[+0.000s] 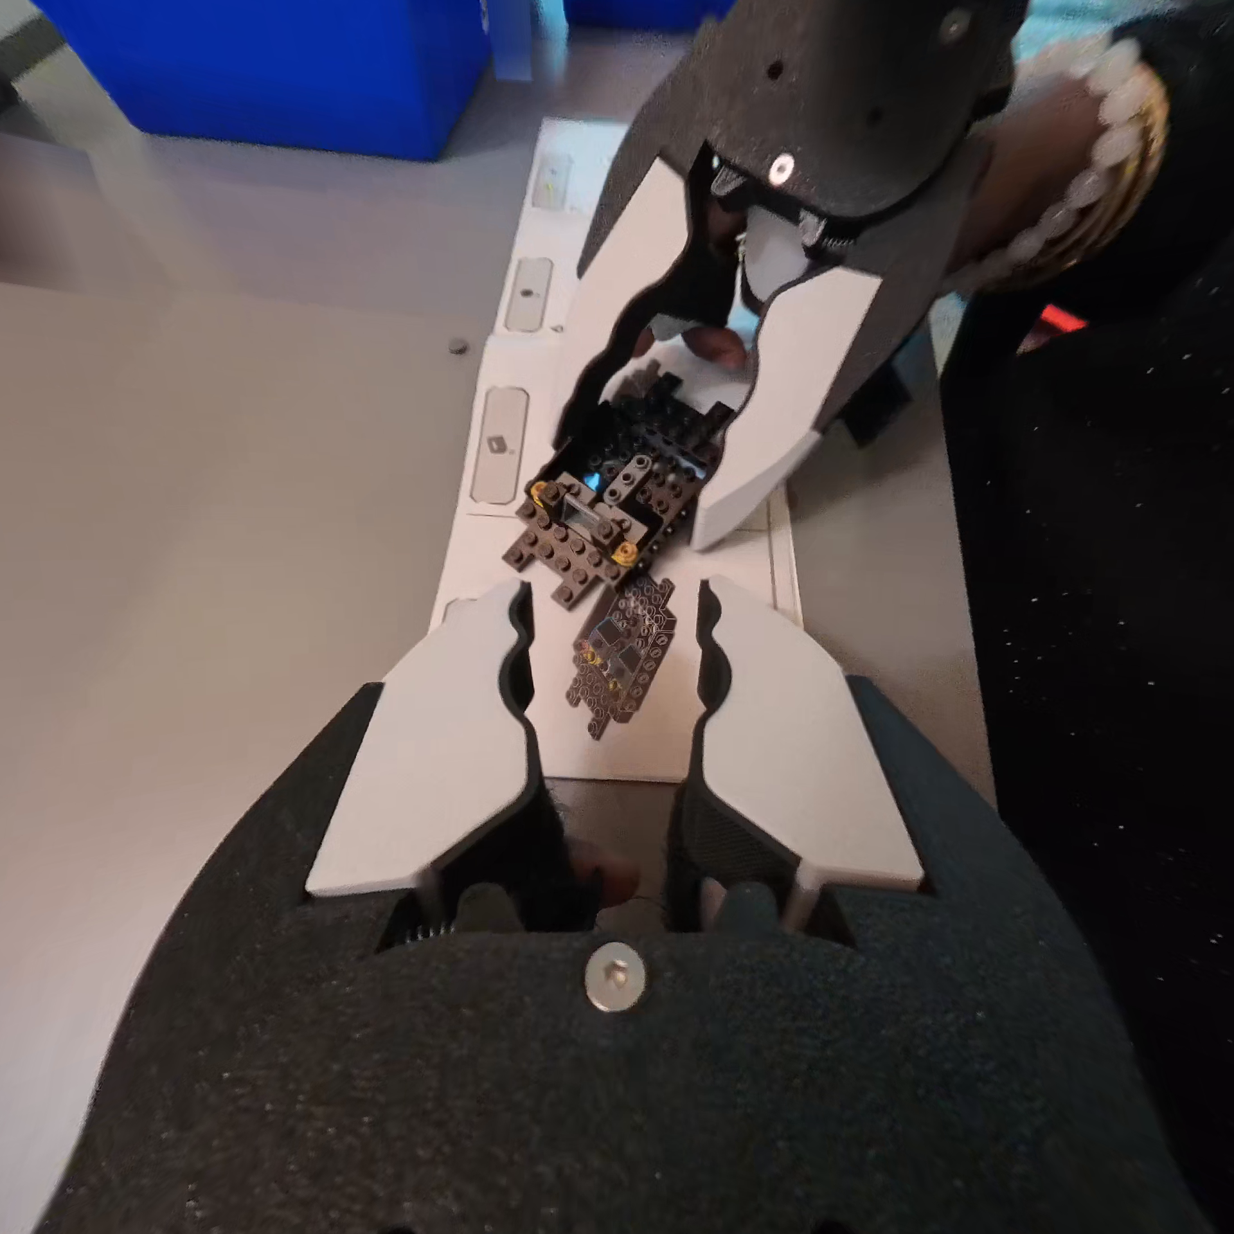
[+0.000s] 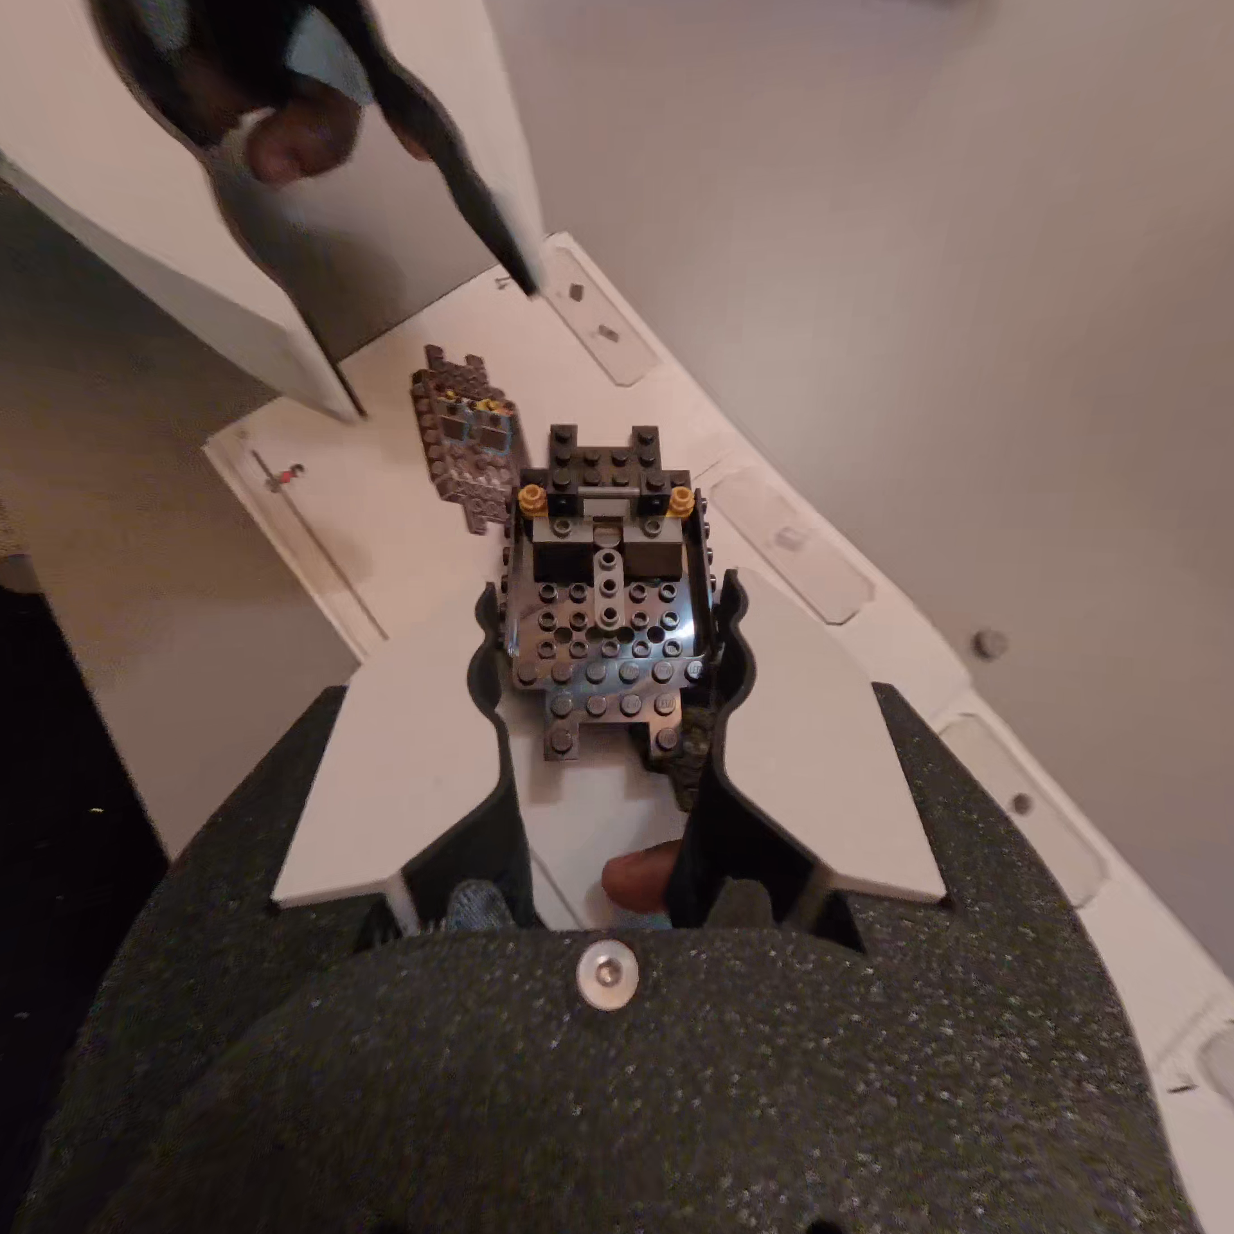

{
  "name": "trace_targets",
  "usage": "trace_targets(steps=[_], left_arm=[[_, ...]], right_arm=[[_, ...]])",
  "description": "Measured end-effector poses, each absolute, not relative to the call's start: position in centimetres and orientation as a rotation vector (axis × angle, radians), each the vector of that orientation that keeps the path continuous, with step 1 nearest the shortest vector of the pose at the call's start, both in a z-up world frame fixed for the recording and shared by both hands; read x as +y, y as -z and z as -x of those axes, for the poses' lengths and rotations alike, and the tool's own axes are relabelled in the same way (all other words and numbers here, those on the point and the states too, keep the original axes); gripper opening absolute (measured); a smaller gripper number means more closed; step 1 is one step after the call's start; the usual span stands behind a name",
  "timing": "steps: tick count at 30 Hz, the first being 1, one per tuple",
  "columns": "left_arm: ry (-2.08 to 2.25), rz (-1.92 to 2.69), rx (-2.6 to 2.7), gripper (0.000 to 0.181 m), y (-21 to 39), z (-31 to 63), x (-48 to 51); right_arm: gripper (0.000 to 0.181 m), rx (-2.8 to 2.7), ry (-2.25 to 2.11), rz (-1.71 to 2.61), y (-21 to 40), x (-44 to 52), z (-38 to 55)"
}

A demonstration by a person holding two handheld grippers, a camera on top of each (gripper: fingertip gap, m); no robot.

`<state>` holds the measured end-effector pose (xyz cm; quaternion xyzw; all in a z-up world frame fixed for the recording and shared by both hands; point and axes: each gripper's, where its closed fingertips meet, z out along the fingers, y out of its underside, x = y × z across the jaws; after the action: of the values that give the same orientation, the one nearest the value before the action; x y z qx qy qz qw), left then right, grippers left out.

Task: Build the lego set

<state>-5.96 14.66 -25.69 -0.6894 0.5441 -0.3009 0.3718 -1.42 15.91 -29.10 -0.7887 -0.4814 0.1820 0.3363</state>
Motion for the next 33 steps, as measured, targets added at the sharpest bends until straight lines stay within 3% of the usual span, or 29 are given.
trace_targets(steps=[3,7,14,16,33], left_arm=[[0.720,1.805,1.454,0.047,27.1,5.4,14.5],[0.590,1.828,1.473,0.043,28.2,5.2,15.4],[0.606,1.818,1.524,0.034,28.5,4.5,14.7],[0.637,1.817,1.551,0.035,28.5,4.5,14.1],[0.605,1.773,1.523,0.031,28.3,2.0,14.2]], right_arm=[[0.098,-1.207,-0.500,2.085,28.2,15.3,0.8],[0.069,-1.211,-0.557,2.045,27.2,15.1,-1.8],[0.052,-1.239,-0.585,1.981,28.6,13.9,-1.2],[0.034,-1.281,-0.479,1.915,28.6,13.6,-0.9],[0.036,-1.224,-0.304,1.869,27.7,14.8,-3.5]])
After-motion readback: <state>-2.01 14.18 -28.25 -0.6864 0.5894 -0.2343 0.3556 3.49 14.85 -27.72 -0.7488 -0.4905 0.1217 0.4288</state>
